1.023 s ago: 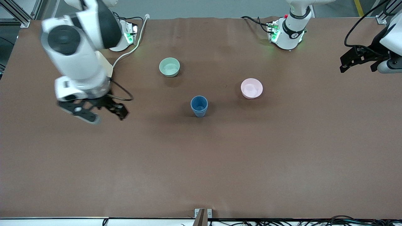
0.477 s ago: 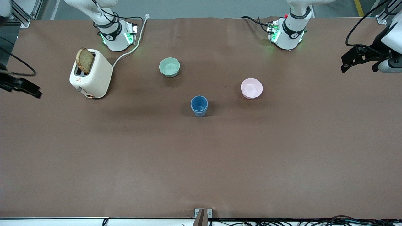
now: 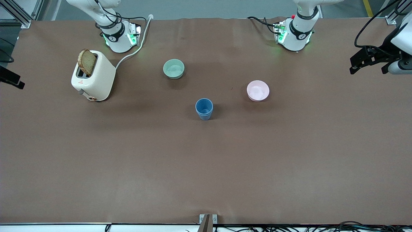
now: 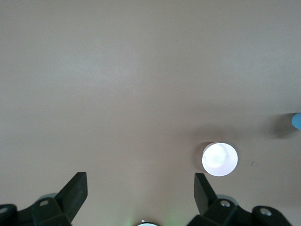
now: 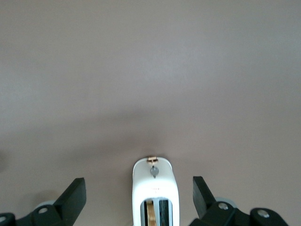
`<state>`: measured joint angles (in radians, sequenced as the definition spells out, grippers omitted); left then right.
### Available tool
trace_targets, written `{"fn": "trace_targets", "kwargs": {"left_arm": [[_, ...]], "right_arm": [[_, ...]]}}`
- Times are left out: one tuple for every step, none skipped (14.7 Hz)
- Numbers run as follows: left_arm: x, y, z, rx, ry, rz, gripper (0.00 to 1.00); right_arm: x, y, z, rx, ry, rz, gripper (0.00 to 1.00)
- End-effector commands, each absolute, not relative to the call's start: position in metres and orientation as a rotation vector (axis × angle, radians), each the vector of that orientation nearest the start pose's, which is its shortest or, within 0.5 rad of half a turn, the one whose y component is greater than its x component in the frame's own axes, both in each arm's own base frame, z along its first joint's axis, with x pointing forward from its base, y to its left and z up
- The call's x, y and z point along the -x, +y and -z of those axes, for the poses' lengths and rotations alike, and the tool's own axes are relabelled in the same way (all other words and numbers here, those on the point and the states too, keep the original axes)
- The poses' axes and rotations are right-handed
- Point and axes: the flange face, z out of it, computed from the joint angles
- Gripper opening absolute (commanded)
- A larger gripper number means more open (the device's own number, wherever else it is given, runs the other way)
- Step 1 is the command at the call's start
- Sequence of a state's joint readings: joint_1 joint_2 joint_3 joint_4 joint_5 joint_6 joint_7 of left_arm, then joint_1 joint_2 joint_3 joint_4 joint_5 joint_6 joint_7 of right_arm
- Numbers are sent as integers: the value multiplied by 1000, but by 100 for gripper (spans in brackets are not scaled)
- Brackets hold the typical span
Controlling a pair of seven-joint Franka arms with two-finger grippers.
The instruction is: Stack blue cups with both arms
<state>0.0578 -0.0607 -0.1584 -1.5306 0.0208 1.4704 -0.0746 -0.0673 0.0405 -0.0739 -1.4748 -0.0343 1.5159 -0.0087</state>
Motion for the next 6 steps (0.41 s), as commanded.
{"fn": "trace_targets", "kwargs": {"left_arm": [[-524,-51,-671,3113,59,24,100],[-524,-51,-671,3113,59,24,100],[-524,-51,-671,3113,59,24,100],[-524,-51,-671,3113,59,24,100],[-524,-51,-671,3113,61,24,100],[-524,-51,-671,3113,59,21,100]], "right_arm": [[-557,-87,-638,3154,216,51,100],[-556,-85,-639,3154,211,49,100],[-556,-82,-640,3154,202,46,100],[-556,-80,-642,3155,197,53,100],[-556,-79,-645,3155,197,63,100],[-557,-79,-644,3155,197,58,100]]}}
